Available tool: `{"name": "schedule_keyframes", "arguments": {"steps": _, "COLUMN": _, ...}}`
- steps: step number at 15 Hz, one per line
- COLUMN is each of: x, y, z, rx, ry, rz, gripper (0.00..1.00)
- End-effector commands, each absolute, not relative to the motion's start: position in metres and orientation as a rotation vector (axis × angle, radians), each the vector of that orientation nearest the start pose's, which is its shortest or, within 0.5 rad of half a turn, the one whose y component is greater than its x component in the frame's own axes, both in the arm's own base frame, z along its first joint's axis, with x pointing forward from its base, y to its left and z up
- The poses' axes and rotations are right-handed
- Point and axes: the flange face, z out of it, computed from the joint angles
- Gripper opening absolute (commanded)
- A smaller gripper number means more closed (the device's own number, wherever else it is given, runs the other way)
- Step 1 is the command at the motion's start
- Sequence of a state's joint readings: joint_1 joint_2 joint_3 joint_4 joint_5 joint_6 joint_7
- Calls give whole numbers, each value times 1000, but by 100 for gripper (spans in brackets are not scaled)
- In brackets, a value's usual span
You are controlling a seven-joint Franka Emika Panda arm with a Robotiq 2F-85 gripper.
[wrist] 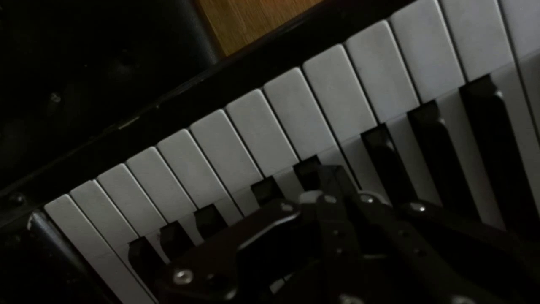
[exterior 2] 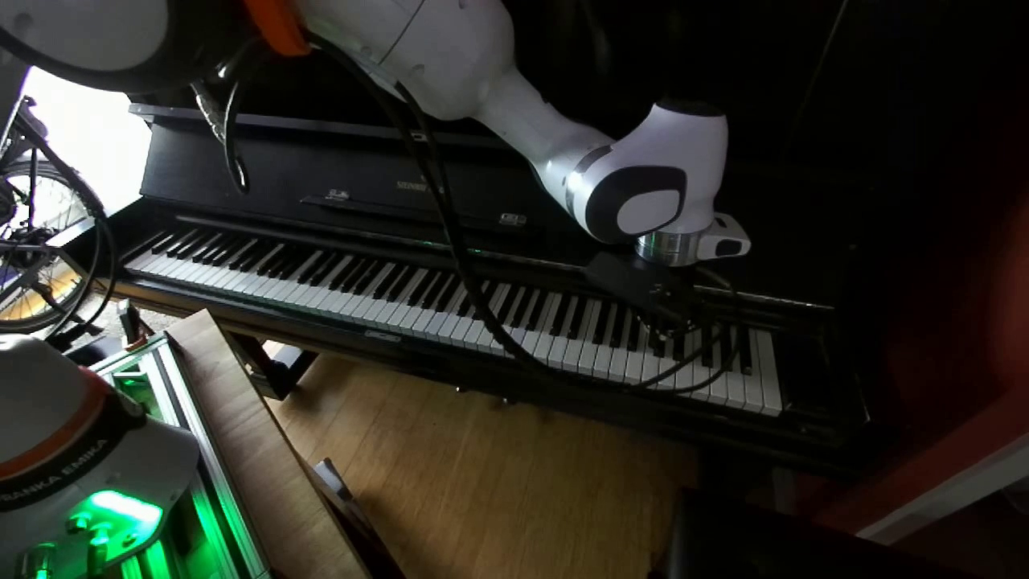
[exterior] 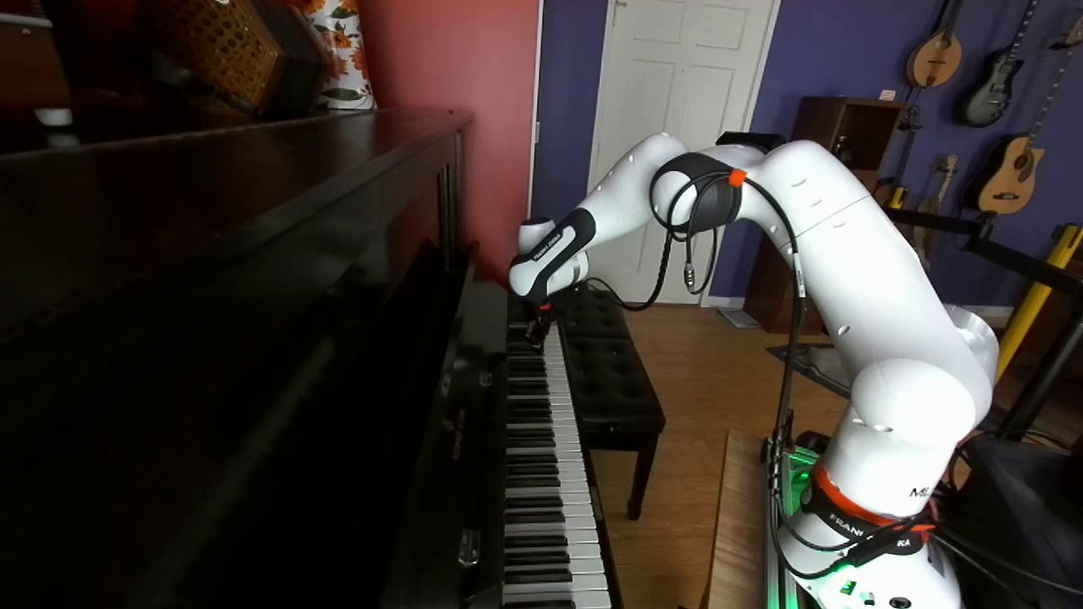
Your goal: Press the fifth black key to the right on the keyboard
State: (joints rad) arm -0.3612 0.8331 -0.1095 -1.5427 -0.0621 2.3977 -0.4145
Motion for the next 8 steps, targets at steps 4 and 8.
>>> {"name": "schedule_keyframes", "arguments": {"steps": 4, "x": 636, "y": -313, "z": 150, "rx": -3249, "ry": -7, "rz": 49, "gripper": 0}}
{"name": "schedule_keyframes", "arguments": {"steps": 8, "x": 636, "y": -314, "z": 147, "rx": -3245, "ry": -15, "rz": 55, "gripper": 0}}
